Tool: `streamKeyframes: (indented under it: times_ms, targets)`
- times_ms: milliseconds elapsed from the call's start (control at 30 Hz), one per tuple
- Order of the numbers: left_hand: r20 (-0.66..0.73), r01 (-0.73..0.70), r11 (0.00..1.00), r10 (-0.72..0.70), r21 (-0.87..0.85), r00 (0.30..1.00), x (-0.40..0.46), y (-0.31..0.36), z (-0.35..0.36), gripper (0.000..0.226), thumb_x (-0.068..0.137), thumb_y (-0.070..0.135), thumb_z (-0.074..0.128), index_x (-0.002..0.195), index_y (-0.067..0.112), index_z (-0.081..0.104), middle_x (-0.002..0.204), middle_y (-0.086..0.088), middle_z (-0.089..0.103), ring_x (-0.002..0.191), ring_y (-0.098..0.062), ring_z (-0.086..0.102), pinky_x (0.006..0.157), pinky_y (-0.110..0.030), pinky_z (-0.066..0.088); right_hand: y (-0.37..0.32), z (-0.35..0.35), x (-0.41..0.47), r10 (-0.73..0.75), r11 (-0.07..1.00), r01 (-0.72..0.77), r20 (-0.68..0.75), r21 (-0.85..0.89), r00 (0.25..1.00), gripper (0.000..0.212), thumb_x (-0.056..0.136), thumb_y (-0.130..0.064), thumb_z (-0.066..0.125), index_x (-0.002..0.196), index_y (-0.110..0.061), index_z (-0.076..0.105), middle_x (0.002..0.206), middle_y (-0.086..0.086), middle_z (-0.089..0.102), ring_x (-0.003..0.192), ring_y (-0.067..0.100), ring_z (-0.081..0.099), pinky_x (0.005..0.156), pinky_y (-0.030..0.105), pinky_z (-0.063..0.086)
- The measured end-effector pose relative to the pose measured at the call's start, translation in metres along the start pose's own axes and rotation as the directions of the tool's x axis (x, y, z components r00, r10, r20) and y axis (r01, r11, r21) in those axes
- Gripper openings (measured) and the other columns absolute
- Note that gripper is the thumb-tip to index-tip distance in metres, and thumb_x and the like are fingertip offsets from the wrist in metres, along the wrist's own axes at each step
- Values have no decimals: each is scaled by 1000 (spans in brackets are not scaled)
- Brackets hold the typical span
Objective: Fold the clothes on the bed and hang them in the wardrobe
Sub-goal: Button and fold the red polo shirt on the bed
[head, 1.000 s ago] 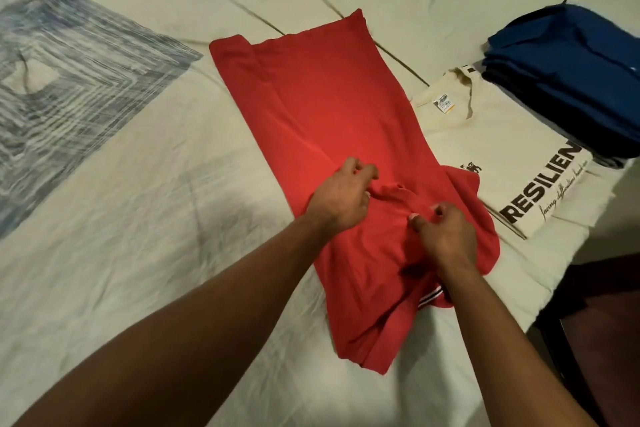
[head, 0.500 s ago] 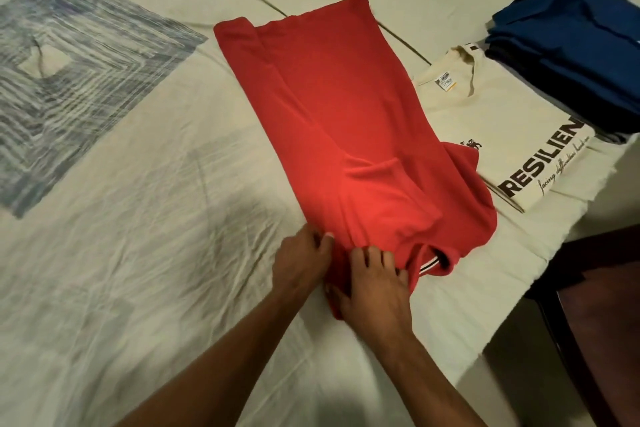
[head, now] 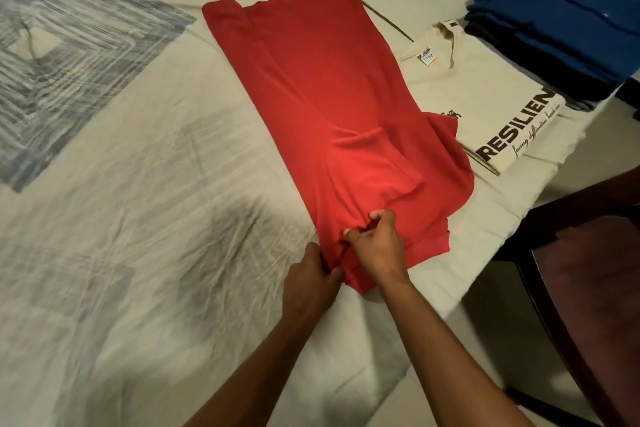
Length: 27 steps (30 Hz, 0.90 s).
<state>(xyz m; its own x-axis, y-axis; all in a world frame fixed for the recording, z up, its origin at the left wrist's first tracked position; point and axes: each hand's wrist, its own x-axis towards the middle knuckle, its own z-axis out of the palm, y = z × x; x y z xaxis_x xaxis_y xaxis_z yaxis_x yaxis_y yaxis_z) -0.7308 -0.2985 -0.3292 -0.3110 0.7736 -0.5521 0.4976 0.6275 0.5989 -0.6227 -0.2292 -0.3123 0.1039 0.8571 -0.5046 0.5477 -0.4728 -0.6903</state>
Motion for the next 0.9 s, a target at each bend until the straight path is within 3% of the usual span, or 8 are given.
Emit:
streamKeyframes:
  times_ms: [100, 267, 367, 467, 567, 700, 800, 900]
  targets:
    - [-102, -15, 999, 10, -47, 995, -15, 3, 7, 41, 84, 44, 67, 99, 19, 39, 87, 1, 65, 86, -28, 64, 74, -39, 47, 5, 10, 4, 116, 962, -108, -20, 252, 993, 32, 79, -11, 67, 93, -27, 44, 87, 12, 71, 68, 25, 65, 75, 43, 56]
    - [-242, -48, 999, 44, -13, 969, -17, 13, 18, 48, 86, 41, 66, 107, 20, 29, 99, -4, 64, 90, -32, 65, 79, -44, 51, 15, 5, 6, 230, 815, -155, -67, 558, 971, 22, 88, -2, 53, 90, -20, 40, 69, 8, 60, 52, 19, 61, 54, 32, 50]
    - [-282, -57, 996, 74, 66, 957, -16, 14, 22, 41, 91, 33, 61, 113, 16, 31, 102, -9, 64, 91, -36, 65, 78, -43, 50, 19, 5, 7, 228, 846, -176, -45, 503, 973, 16, 90, -14, 61, 98, -13, 47, 70, 7, 63, 51, 21, 63, 53, 33, 53]
    - [-290, -98, 985, 135, 139, 948, -16, 13, 20, 33, 91, 26, 55, 112, 15, 32, 97, -10, 65, 87, -37, 65, 72, -41, 47, 7, 7, 10, 241, 887, -221, 2, 405, 971, 35, 86, -38, 71, 90, -5, 58, 64, 6, 63, 44, 18, 56, 43, 26, 44]
    - [-277, -154, 971, 201, 184, 940, -17, 11, 19, 33, 89, 23, 53, 114, 15, 32, 97, -10, 65, 84, -39, 65, 73, -44, 51, -7, 7, 17, 306, 827, -307, 80, 472, 949, 29, 90, -27, 69, 70, -10, 55, 61, 8, 55, 42, 17, 44, 40, 22, 33]
    - [-246, -193, 949, 255, 249, 935, -17, 7, 21, 46, 89, 23, 54, 128, 11, 32, 108, -9, 65, 87, -39, 64, 74, -43, 51, -9, -4, 22, 375, 665, -248, -28, 705, 927, 21, 87, -15, 63, 72, -16, 48, 64, 5, 54, 59, 22, 52, 59, 36, 47]
    - [-205, -250, 907, 331, 340, 921, -20, 5, 23, 49, 92, 25, 52, 136, 14, 35, 118, -6, 62, 92, -37, 65, 74, -43, 51, -4, -11, 22, 357, 687, -234, -40, 688, 933, 25, 90, -12, 58, 71, -16, 42, 58, 6, 51, 47, 21, 51, 54, 35, 51]
    - [-181, -266, 876, 361, 402, 915, -22, 4, 22, 42, 94, 26, 48, 134, 18, 41, 111, -5, 64, 91, -36, 66, 73, -40, 48, 4, -11, 24, 340, 752, -244, -44, 612, 939, 23, 89, -7, 57, 74, -15, 42, 60, 11, 53, 43, 22, 54, 53, 37, 55]
